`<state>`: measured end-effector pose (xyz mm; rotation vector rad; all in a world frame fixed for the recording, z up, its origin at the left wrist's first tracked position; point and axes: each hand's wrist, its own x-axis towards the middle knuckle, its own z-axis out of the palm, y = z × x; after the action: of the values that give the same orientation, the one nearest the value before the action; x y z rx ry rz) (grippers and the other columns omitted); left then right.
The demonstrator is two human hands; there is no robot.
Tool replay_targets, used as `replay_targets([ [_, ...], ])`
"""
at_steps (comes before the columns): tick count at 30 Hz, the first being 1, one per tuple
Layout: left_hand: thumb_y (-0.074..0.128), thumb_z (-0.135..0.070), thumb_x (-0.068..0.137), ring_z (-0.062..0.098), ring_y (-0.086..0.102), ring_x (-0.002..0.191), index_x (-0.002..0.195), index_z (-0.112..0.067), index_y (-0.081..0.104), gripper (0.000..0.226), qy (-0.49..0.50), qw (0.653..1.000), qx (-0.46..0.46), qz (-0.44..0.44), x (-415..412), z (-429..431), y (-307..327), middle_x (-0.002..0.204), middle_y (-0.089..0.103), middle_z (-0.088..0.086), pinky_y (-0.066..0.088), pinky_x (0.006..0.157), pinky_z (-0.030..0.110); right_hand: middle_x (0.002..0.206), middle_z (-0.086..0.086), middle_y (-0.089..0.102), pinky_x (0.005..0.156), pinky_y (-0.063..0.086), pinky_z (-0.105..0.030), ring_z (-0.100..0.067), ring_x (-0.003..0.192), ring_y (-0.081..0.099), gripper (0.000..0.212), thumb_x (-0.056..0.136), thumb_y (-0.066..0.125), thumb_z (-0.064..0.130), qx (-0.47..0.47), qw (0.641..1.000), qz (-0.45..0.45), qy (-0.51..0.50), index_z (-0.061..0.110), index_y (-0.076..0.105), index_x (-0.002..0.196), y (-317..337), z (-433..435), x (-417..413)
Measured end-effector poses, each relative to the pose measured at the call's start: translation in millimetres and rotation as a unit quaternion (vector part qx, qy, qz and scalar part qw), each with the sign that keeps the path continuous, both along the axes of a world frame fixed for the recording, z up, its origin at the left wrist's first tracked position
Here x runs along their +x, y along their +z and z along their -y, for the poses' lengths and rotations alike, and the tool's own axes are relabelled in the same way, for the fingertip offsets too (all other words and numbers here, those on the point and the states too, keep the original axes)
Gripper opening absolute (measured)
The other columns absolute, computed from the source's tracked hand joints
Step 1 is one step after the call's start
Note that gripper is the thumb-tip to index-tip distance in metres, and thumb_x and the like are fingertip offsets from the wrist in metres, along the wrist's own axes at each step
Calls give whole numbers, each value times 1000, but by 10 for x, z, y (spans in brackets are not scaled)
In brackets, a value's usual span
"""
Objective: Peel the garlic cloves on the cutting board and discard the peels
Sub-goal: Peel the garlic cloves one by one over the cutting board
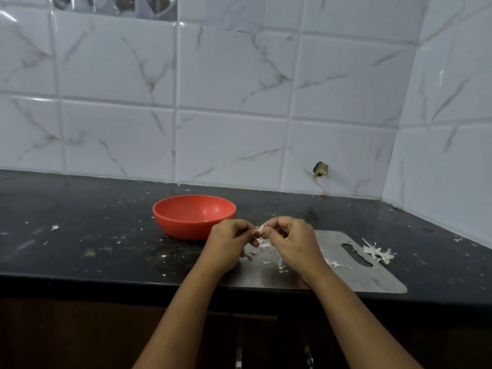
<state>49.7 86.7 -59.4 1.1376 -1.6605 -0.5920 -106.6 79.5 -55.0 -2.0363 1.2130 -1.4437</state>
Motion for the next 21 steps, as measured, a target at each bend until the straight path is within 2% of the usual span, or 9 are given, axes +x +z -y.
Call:
replay_targets([
  [7, 61, -17, 93, 2, 49, 45, 88, -16, 71, 12, 2, 1000, 16, 1, -2, 9, -15, 72, 72, -4, 42, 51, 14, 68, 5, 70, 59, 52, -24, -8, 63, 64, 12, 86, 66, 14, -16, 999, -25, -24, 19, 74, 78, -15, 30, 2],
  [16, 66, -13, 89, 7, 55, 46, 91, -15, 67, 3, 14, 998, 23, -55, -10, 14, -18, 72, 73, 3, 47, 52, 18, 67, 4, 69, 56, 47, -14, -4, 60, 61, 13, 87, 66, 13, -21, 1000, -13, -4, 19, 73, 78, -7, -3, 17],
  [21, 70, -12, 86, 10, 61, 49, 86, -10, 67, 3, 23, 995, 36, -92, -10, -2, 1, 73, 73, 5, 43, 47, 16, 68, 2, 70, 56, 45, -12, -2, 59, 60, 12, 88, 66, 13, -16, 1000, -5, 8, 15, 73, 78, 11, -23, 23],
])
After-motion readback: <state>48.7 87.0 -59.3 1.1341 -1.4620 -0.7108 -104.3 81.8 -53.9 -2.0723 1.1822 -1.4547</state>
